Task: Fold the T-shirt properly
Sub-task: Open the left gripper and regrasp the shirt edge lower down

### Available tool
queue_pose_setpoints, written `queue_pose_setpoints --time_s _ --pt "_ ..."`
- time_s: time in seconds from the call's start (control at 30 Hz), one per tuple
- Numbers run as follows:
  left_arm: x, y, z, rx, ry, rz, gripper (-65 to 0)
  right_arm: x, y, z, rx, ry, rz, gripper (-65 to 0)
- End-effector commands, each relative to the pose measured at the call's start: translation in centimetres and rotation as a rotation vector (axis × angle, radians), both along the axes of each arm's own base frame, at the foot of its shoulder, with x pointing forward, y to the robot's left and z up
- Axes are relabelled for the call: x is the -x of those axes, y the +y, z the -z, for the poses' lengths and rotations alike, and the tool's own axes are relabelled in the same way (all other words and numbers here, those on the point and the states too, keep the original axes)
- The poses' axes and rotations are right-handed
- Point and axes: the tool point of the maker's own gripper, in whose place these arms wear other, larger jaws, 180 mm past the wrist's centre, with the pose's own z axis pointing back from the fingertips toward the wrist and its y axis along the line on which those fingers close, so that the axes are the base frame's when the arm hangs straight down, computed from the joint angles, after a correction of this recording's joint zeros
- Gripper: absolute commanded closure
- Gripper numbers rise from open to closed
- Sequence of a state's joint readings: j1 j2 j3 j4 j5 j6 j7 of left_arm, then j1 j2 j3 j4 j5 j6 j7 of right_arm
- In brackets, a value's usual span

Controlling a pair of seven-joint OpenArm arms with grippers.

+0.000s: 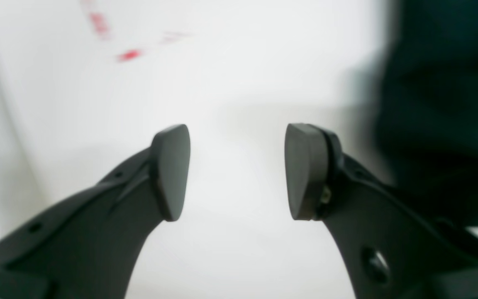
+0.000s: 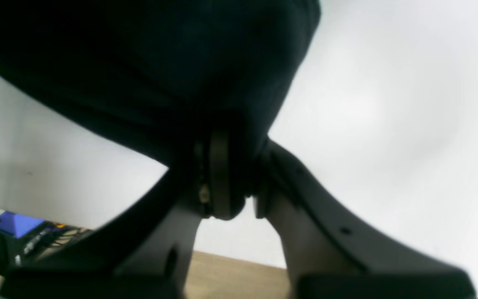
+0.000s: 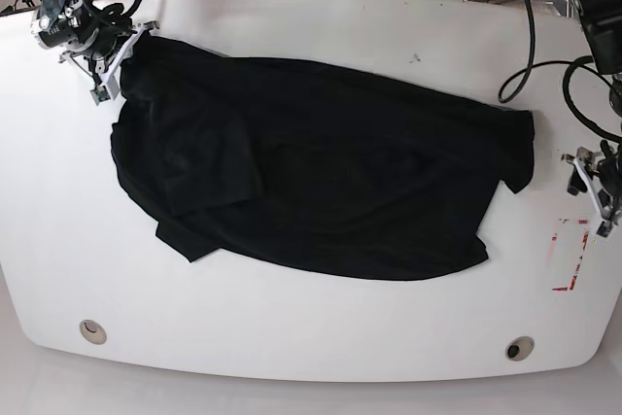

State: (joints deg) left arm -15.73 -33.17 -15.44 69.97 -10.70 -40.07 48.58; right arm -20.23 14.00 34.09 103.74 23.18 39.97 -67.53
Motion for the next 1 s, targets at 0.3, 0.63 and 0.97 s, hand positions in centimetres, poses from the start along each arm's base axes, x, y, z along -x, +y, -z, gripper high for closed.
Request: queue_pose_setpoints --time_s 0.3,0.63,0.97 --pt "-0.3 2.2 -4.6 0.112 -0.089 -0.104 -33.6 -0.6 -0.6 -0.9 0.018 -0.03 -0.006 -7.9" --pt "3.2 -4.2 1.0 0.3 0.063 -0.049 -33.3 -0.7 -0.6 -0.9 0.02 -0.032 -0.007 -7.9" --pt "6.9 -10.5 4.1 0.267 0.102 0.035 -33.3 -1.1 -0.4 -1.5 0.027 -0.053 -0.014 -7.9"
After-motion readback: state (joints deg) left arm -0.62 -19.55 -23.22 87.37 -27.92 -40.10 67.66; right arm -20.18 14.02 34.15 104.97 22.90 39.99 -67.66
